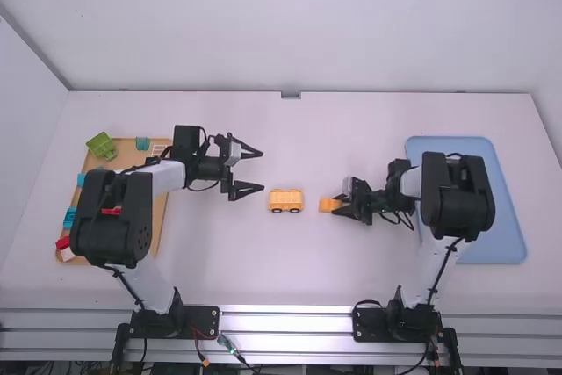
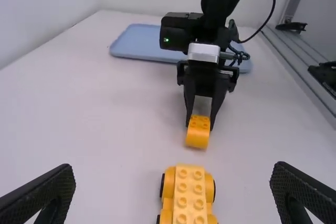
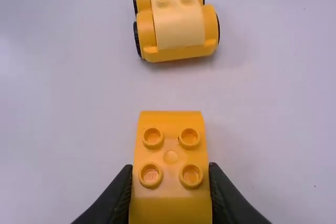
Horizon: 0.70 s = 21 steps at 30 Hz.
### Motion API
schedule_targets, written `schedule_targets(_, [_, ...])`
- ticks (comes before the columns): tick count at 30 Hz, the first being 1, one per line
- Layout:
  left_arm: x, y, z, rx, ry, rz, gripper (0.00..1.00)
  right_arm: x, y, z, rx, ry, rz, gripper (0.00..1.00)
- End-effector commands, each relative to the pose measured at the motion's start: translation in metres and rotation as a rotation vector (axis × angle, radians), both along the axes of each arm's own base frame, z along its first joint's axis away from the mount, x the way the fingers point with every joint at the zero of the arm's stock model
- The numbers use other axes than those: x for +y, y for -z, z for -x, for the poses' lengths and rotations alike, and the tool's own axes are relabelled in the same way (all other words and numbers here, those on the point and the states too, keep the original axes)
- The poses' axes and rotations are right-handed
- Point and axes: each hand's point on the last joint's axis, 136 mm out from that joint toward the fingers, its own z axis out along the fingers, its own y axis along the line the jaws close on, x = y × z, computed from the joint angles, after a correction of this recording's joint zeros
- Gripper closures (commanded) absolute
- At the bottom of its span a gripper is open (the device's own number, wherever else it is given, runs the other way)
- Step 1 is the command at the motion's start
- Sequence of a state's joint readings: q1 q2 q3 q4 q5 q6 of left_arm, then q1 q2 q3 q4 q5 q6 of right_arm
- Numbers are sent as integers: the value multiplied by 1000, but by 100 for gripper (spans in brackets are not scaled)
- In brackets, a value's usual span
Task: Assemble lego blocks to make yellow taxi
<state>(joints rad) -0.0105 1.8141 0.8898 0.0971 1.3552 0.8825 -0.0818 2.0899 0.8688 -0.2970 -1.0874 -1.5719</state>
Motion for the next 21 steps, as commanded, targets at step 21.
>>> schedule_targets(21, [-62, 123, 16, -13, 52, -196, 1, 48, -70, -19, -51, -231, -77, 82])
